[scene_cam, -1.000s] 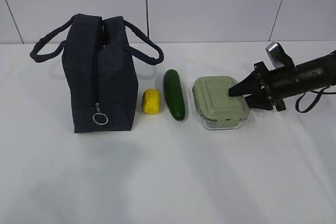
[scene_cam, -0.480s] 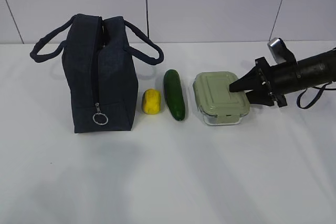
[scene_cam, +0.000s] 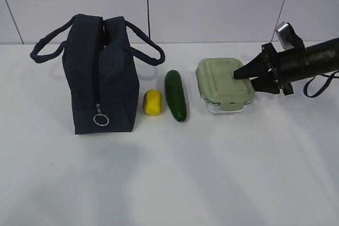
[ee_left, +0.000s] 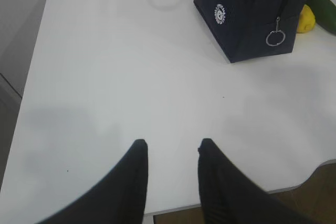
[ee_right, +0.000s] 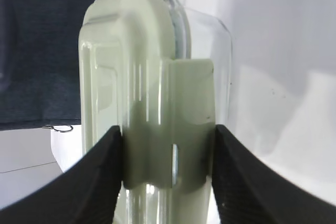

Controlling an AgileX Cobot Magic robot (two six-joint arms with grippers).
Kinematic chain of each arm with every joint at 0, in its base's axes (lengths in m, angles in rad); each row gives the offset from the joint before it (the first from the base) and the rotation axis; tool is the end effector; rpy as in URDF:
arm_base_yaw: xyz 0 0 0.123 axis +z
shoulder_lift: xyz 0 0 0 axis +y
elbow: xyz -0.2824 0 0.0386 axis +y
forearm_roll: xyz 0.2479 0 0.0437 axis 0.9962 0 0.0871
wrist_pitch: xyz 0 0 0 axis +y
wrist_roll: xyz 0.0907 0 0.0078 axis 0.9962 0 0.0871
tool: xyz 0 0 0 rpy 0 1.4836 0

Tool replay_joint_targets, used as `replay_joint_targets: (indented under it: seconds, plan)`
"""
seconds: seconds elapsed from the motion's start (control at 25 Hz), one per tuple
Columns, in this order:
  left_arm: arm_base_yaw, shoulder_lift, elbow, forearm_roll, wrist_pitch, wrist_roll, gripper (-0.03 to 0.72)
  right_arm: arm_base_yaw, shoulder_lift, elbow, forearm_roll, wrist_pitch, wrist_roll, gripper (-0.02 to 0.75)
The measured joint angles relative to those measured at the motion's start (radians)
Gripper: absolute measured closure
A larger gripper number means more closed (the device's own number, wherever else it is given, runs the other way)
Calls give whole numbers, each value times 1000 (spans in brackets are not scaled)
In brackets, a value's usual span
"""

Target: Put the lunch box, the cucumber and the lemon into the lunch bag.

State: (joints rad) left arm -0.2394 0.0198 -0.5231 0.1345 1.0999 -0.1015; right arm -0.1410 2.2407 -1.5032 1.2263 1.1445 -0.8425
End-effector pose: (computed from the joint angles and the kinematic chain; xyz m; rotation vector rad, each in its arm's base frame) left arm -0.0037 0.0121 0.2811 0.1332 2.0686 -0.0471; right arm 0.4381 0.0167 0.1410 -0.0063 2.4802 1.3732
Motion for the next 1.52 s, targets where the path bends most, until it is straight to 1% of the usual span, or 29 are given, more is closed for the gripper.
replay_joint_targets:
  seconds: [0.28, 0.52, 0.64, 0.88, 1.12, 1.2, 1.32, 1.52]
  plan:
    - [0, 84, 0, 0, -12, 0, 452, 0, -68, 0, 27, 2, 17, 352]
    - [0, 153, -83, -11, -186, 0, 452, 0, -96, 2, 65, 2, 27, 352]
    - [0, 217, -116, -15, -233, 0, 452, 0, -113, 2, 87, 2, 30, 352]
    - [0, 419, -132, -67, -341, 0, 452, 0, -147, 2, 126, 4, 32, 352]
    - [0, 649, -164, -144, -420, 0, 452, 6, -174, 4, 131, 4, 54, 353]
    - [0, 729, -187, -154, -443, 0, 452, 22, -185, 4, 132, 4, 57, 353]
    - [0, 840, -235, -196, -475, 0, 452, 55, -199, 4, 147, 4, 60, 353]
    - [0, 1036, -347, -271, -506, 0, 452, 111, -204, 4, 180, 10, 61, 353]
